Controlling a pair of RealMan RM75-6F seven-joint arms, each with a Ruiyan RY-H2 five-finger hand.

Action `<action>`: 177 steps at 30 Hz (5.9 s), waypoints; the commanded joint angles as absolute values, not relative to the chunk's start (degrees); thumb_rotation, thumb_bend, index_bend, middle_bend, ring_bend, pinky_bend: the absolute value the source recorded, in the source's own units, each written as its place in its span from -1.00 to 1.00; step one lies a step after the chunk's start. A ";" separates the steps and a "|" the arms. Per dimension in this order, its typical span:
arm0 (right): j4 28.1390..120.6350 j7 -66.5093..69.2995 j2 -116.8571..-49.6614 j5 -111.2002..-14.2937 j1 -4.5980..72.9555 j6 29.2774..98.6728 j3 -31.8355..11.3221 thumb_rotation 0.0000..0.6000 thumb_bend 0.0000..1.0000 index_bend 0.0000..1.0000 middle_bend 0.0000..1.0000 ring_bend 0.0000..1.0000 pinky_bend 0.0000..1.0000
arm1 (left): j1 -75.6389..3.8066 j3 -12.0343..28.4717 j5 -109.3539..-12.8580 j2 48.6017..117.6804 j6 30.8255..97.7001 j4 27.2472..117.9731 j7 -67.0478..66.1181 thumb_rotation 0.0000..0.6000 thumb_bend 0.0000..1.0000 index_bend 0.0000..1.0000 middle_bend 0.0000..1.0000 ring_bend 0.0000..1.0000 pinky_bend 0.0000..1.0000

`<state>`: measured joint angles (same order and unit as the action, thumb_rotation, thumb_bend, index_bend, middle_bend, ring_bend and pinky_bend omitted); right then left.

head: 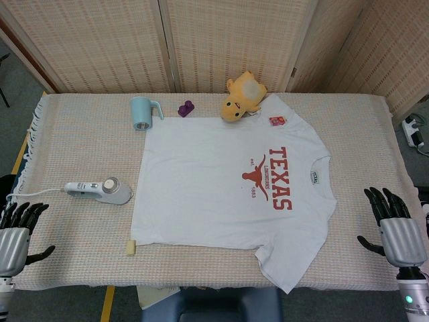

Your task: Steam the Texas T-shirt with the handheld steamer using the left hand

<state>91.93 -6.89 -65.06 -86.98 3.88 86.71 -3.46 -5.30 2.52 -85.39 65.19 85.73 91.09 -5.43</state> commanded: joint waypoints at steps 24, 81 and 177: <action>95.51 -9.95 -61.47 -86.22 4.33 88.63 -6.44 1.00 -1.00 -1.00 -0.83 -0.95 -0.80 | -12.91 7.95 -82.42 67.97 77.85 89.70 -2.26 1.00 -0.74 -0.50 -0.50 -0.68 -0.85; 98.16 -7.38 -58.95 -85.32 2.62 90.19 -6.31 1.00 -1.00 -1.00 -0.83 -0.94 -0.78 | -31.71 13.47 -66.89 95.55 58.43 48.72 -4.76 1.00 -0.20 0.18 0.19 -0.11 -0.41; 75.54 9.94 -79.14 -91.80 22.76 57.81 6.15 0.83 1.00 -1.00 -0.84 -1.00 -0.98 | -50.14 24.95 -65.53 112.82 56.02 27.96 5.59 1.00 -0.28 0.87 1.00 0.66 0.48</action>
<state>75.54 9.95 -79.15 -91.80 22.75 57.81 6.15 -50.30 23.20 -67.15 114.35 55.82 25.22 4.70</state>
